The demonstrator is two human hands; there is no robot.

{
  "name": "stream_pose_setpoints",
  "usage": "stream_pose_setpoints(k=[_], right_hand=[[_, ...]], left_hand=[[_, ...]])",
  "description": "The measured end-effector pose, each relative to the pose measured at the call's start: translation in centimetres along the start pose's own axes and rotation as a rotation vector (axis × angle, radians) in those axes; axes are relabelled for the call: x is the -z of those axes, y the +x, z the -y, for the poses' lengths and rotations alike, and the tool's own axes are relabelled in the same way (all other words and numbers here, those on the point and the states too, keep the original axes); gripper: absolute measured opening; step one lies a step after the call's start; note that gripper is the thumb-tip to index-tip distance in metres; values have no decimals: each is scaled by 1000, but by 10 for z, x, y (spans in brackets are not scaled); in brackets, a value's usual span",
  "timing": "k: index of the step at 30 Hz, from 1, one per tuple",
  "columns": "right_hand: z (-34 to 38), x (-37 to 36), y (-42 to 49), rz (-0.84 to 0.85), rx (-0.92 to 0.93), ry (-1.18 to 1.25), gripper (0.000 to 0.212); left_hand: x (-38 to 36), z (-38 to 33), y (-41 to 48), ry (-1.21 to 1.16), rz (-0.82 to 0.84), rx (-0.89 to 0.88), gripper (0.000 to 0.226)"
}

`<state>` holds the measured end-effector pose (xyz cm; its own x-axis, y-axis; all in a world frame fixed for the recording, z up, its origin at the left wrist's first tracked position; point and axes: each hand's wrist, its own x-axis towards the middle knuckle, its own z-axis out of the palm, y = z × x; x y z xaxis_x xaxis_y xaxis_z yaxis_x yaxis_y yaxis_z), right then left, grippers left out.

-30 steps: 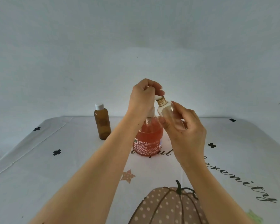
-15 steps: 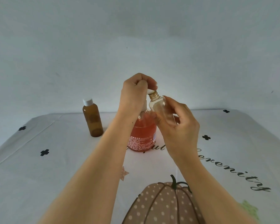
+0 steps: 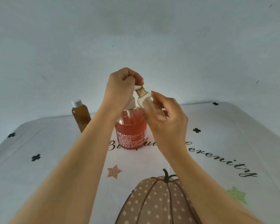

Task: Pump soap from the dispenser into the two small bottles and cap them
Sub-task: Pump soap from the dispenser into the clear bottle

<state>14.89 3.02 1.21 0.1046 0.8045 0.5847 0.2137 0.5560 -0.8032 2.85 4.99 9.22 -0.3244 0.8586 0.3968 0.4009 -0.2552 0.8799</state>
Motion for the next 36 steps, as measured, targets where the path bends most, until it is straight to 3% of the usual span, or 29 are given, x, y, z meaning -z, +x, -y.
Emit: stream_pose_setpoints(k=[15,25,30,36], right_hand=[[-2,2,1,22,42,8,49],[-7,0,-1,30,19,0,58],[-6,0,2,20,34,-6,51],[-4,2,2,12,83,-17,51]], left_hand=[[-2,1,-3,-134,5,66,37],[-5,12,-5,-97,78,101,35],[-2,4,-4,-64,59,58,35],[2,-1,1,-202,128,209,35]])
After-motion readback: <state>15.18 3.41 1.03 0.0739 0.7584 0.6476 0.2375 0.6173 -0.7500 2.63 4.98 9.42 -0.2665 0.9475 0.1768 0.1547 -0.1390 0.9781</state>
